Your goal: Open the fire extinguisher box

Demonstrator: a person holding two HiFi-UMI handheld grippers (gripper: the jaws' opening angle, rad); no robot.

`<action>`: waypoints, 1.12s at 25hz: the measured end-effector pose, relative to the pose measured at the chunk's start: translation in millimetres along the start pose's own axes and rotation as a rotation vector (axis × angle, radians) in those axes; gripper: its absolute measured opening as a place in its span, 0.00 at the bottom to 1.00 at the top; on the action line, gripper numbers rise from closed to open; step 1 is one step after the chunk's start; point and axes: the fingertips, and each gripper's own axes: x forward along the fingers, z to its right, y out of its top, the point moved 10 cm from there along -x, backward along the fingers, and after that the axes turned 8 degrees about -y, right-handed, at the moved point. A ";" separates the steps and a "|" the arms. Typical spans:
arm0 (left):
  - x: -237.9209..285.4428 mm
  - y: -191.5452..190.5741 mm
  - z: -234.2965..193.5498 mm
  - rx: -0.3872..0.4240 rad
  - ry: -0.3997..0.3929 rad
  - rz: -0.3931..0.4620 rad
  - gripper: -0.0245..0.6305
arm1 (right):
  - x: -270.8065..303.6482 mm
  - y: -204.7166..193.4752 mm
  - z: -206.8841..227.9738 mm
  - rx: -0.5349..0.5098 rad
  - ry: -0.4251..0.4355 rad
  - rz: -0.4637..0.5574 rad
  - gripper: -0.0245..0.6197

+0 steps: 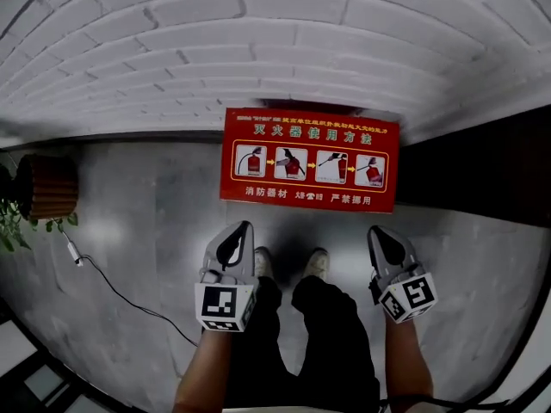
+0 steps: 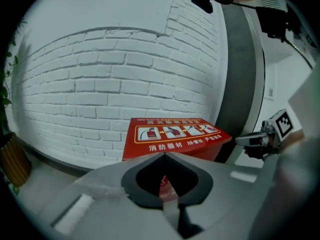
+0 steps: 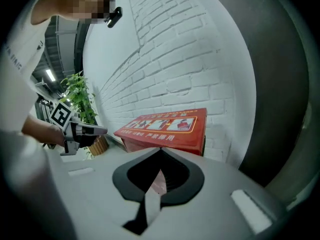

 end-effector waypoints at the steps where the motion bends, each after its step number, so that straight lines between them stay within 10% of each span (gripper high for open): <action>1: 1.9 -5.0 -1.5 -0.012 0.009 -0.007 0.04 | 6.4 -7.9 1.3 0.004 0.001 -0.001 0.04; 16: -17.1 -0.4 -1.4 -0.042 0.003 -0.004 0.04 | 40.8 -23.0 12.7 0.032 -0.068 -0.017 0.04; 28: -39.8 -0.9 -5.3 -0.067 -0.006 -0.016 0.04 | 4.3 46.6 -13.6 0.034 -0.071 0.133 0.04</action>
